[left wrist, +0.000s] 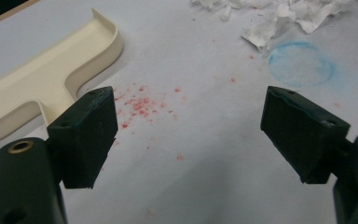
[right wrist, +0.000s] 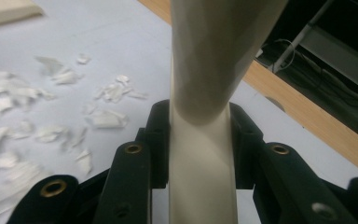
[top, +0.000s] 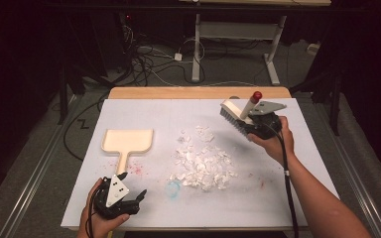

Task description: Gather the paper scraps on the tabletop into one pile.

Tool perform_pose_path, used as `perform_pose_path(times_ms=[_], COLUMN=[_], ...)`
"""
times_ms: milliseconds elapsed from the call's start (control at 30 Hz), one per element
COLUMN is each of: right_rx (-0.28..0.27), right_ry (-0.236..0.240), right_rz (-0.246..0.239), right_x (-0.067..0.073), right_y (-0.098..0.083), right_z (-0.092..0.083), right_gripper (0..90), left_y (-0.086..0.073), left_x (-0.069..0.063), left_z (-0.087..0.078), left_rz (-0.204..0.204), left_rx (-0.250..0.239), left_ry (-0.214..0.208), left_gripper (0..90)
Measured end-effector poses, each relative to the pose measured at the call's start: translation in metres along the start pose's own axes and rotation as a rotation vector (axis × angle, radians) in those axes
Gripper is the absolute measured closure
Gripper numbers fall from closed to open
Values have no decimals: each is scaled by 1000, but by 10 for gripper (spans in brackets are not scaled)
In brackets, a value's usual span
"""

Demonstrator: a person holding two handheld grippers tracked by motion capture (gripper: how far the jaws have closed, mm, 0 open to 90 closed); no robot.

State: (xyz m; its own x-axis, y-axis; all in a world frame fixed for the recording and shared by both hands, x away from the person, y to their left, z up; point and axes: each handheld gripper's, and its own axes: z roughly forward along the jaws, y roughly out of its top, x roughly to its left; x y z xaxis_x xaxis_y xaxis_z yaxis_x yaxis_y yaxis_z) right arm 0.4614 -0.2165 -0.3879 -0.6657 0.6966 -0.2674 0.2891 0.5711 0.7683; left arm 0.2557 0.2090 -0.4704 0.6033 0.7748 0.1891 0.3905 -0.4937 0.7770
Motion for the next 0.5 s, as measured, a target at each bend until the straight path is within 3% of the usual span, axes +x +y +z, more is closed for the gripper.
perform_pose_path(times_ms=[67,100,200,233,300,400,433,500], right_rx=[35,35,87,97,90,92,101,103], right_ry=[-27,-27,-76,-102,-106,-76,-63,-29], right_rz=[-40,-40,-96,-79,-75,-87,-135,-177], right_x=[4,4,14,20,23,35,47,57], right_y=[9,9,15,16,17,23,26,28], right_z=[25,25,51,65,70,81,85,87], right_gripper=[678,678,678,678,678,678,678,678], left_y=[0,0,1,1,0,-1,-1,-2], left_x=[0,-1,-2,-2,-2,-2,-1,-1], left_z=[1,2,2,2,2,2,2,2], left_rz=[0,-2,10,13,16,10,11,9], left_rx=[1,-1,1,0,3,2,4,3], left_ry=[-3,-5,-6,-7,-15,-19,-18,-18], left_gripper=[180,180,180,180,180,180,180,180])
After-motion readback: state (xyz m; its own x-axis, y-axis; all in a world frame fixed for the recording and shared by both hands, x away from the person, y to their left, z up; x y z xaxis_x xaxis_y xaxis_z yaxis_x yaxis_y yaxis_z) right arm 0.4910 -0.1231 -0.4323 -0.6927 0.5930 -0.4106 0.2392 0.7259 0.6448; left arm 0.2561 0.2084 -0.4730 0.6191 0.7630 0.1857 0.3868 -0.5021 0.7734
